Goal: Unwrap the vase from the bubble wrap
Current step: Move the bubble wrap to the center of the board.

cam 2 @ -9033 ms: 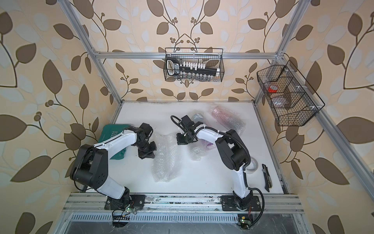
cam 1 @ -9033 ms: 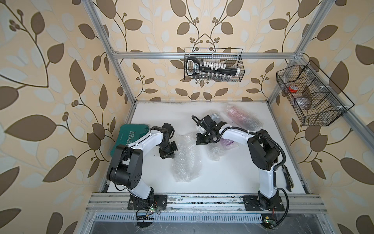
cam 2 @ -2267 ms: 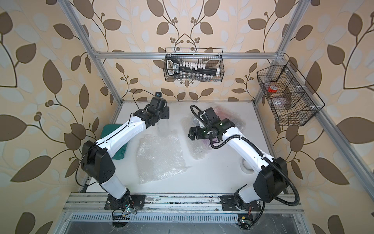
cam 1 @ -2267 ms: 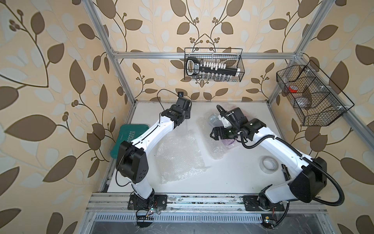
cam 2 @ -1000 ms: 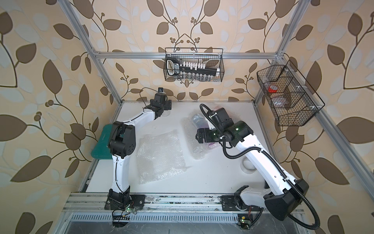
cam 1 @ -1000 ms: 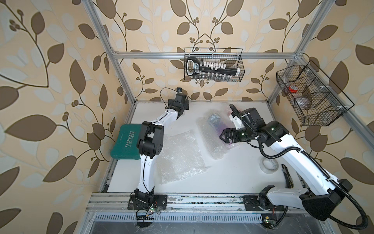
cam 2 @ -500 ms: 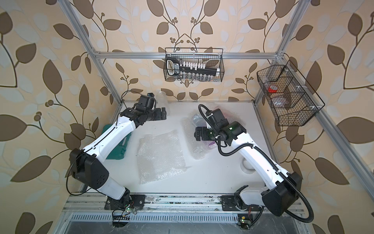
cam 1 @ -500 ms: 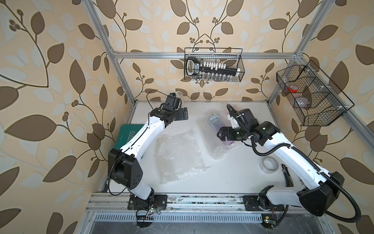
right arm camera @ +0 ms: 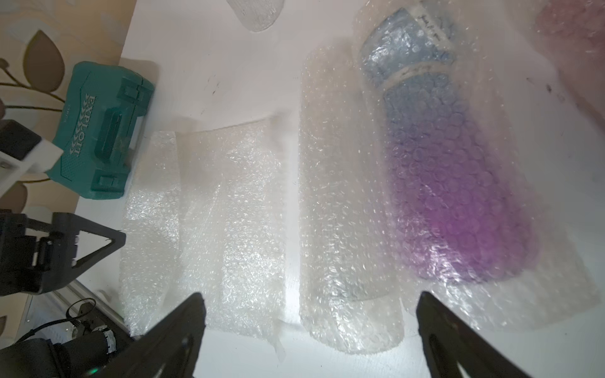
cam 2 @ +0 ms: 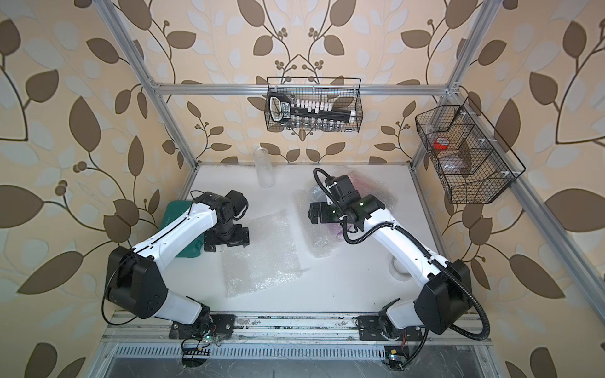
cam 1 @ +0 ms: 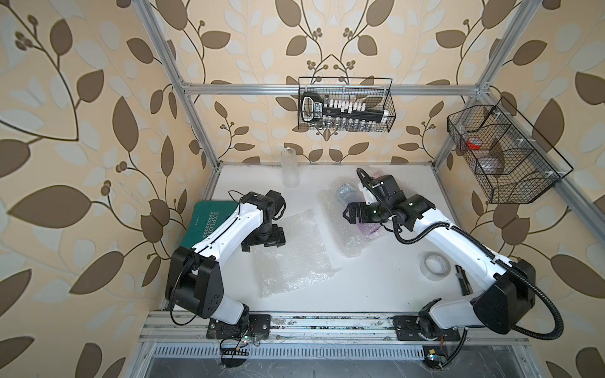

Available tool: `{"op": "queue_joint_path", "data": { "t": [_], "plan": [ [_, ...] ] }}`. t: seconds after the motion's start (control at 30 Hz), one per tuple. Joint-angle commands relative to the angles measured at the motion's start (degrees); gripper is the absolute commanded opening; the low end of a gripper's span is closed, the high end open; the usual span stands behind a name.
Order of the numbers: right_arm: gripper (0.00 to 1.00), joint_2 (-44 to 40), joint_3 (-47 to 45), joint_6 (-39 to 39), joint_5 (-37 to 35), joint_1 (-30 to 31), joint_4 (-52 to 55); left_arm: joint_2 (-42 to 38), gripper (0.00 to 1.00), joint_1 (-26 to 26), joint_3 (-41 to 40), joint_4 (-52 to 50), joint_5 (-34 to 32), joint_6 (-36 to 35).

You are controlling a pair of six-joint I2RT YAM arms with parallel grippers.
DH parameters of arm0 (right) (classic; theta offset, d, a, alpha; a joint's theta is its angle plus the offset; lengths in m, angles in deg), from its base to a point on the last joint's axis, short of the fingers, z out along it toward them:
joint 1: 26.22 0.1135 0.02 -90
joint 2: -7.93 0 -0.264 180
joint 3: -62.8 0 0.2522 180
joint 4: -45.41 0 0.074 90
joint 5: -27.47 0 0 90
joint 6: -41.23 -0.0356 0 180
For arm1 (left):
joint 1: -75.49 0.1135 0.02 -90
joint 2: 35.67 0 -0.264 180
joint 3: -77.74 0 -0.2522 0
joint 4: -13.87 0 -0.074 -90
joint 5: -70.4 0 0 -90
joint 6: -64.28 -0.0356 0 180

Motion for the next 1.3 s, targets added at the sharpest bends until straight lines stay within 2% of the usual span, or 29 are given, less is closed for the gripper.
{"op": "queue_joint_path", "data": {
  "t": [0.0, 0.1, 0.3, 0.4, 0.57, 0.8, 0.83, 1.27],
  "plan": [
    [0.99, 0.3, 1.7, 1.8, 2.0, -0.3, -2.0, 3.2, 0.98, 0.9, 0.2, 3.4, -3.2, 3.3],
    [0.99, 0.1, 2.2, 2.5, 1.4, -0.3, -2.1, 5.3, 0.97, 1.7, -1.3, 6.7, -2.9, 3.5],
    [0.99, -0.8, 2.9, 2.7, 1.3, -1.1, -1.9, 10.6, 0.92, 2.0, -6.0, 13.0, 2.9, 4.9],
    [0.99, -1.2, 2.9, 3.0, 1.0, -1.4, -1.3, 11.3, 0.86, 2.0, -7.2, 14.4, 3.4, 5.1],
    [0.99, -1.1, 3.0, 3.3, 1.0, -1.6, -0.5, 11.0, 0.58, 2.0, -8.5, 15.2, 2.0, 4.6],
    [0.99, -0.1, 4.3, 4.1, 1.0, -2.2, 0.7, 10.4, 0.05, 3.2, -7.8, 13.5, -3.0, 3.0],
    [0.99, -0.1, 4.4, 4.2, 1.2, -2.4, 0.7, 10.3, 0.02, 4.1, -7.6, 13.2, -3.2, 2.5],
    [0.99, 1.5, 5.6, 4.3, 4.7, -5.4, 1.3, 7.1, 0.00, 24.3, 0.1, 10.5, -7.8, -10.1]
  ]
}}
